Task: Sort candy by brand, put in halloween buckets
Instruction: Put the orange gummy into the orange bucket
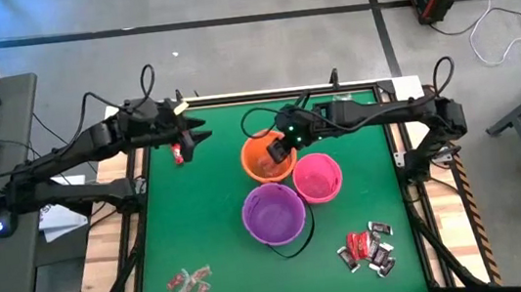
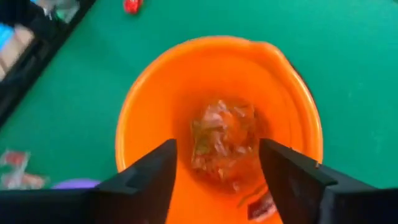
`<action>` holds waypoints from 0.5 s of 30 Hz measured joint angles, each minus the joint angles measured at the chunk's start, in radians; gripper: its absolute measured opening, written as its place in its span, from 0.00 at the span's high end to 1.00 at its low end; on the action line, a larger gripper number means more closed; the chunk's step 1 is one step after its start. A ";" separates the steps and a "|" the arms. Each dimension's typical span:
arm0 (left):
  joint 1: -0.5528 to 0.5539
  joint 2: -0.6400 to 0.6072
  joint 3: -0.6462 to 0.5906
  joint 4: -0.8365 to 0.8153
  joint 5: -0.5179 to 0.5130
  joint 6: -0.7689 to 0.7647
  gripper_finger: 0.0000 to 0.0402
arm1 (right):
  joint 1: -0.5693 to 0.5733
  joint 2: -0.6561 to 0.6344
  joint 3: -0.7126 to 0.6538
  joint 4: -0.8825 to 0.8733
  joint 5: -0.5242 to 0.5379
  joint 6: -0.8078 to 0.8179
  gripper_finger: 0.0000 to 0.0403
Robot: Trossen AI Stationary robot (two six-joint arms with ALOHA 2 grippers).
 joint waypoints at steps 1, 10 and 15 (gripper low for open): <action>-0.010 0.000 0.000 -0.011 0.016 -0.021 0.48 | -0.001 -0.004 0.000 -0.015 -0.008 -0.020 0.41; -0.335 -0.002 -0.059 0.014 -0.001 -0.335 0.48 | 0.064 -0.152 0.000 -0.470 0.129 -0.155 0.38; -0.632 0.041 -0.211 0.072 -0.146 -0.696 0.48 | 0.099 -0.253 0.000 -0.541 0.194 -0.146 0.38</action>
